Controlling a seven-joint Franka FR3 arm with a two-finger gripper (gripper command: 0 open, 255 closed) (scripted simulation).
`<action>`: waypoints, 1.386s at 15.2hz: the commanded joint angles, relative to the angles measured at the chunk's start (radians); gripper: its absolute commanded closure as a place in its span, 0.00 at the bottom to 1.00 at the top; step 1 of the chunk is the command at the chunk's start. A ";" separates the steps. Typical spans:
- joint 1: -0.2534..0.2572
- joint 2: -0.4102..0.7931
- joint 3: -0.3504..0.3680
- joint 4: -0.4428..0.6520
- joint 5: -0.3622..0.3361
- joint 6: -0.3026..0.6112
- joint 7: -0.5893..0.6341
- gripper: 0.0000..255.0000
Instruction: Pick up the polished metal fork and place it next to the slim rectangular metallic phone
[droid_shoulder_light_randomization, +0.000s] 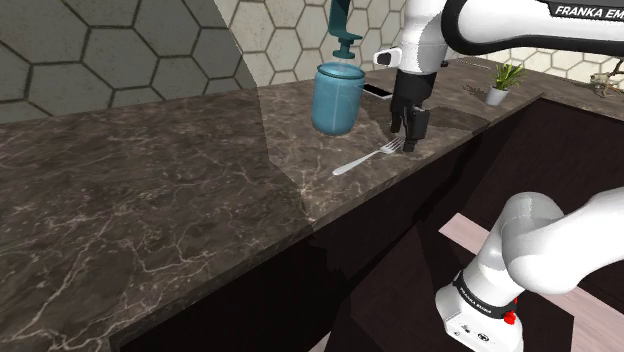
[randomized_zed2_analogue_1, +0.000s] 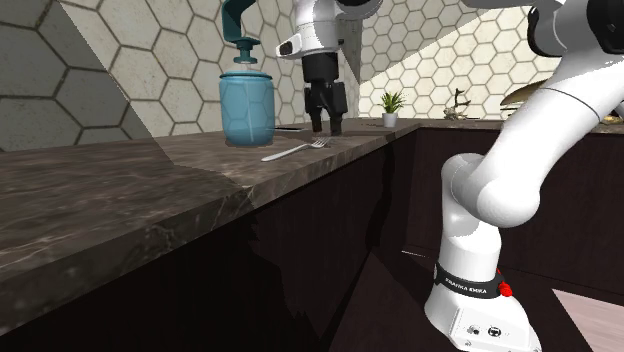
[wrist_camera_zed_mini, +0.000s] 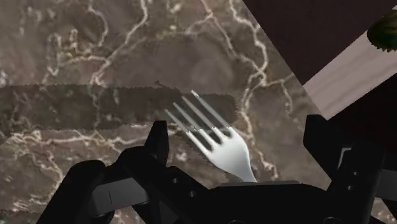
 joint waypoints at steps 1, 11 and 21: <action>0.070 0.030 -0.019 0.041 -0.015 0.024 -0.194 0.00; 0.117 0.022 -0.036 -0.051 -0.023 0.134 -0.318 0.00; 0.117 0.022 -0.036 -0.051 -0.023 0.134 -0.318 1.00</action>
